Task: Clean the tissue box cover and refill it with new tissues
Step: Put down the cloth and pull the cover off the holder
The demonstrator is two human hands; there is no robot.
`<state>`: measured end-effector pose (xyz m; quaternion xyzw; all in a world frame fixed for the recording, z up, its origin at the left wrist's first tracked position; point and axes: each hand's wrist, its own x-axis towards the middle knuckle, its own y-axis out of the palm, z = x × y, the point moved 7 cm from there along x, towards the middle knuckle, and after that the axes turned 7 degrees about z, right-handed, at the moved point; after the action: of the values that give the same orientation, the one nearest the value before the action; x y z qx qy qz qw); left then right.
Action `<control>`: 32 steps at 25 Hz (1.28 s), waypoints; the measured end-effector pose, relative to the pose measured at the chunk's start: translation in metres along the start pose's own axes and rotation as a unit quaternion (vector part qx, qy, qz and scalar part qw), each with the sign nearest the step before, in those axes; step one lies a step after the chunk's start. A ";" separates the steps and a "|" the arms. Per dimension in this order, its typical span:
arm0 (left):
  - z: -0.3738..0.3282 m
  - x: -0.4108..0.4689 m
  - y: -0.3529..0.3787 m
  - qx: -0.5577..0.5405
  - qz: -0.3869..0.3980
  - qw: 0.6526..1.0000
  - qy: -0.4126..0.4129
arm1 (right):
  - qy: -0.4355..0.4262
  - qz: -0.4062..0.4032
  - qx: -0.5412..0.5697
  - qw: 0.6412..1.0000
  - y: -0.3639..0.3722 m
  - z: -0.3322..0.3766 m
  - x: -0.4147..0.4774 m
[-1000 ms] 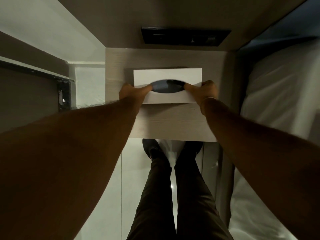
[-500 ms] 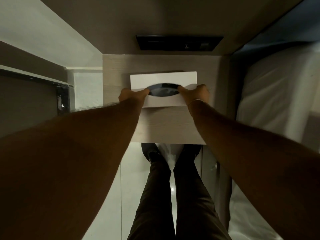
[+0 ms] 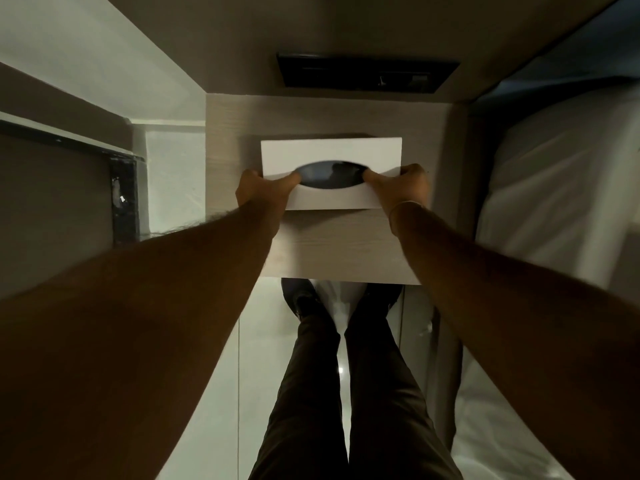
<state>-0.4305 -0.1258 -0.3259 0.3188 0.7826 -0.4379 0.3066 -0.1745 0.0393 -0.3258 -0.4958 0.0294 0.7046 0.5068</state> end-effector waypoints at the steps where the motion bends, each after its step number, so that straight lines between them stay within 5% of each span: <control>1: -0.002 0.002 0.000 0.023 0.009 1.000 -0.004 | -0.001 0.006 -0.006 1.000 0.000 0.001 0.000; 13: -0.002 0.006 -0.001 -0.060 0.040 0.997 0.008 | 0.005 0.019 -0.002 1.000 0.001 0.010 0.000; 21: 0.004 -0.006 0.002 -0.106 -0.023 0.994 -0.036 | -0.004 -0.002 0.023 1.000 0.006 -0.003 0.000; 32: 0.002 0.002 -0.010 -0.029 -0.006 0.999 -0.021 | 0.011 0.024 0.014 1.000 0.003 -0.001 0.006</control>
<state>-0.4393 -0.1309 -0.3236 0.2958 0.7903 -0.4234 0.3296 -0.1761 0.0417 -0.3316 -0.4953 0.0567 0.7106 0.4965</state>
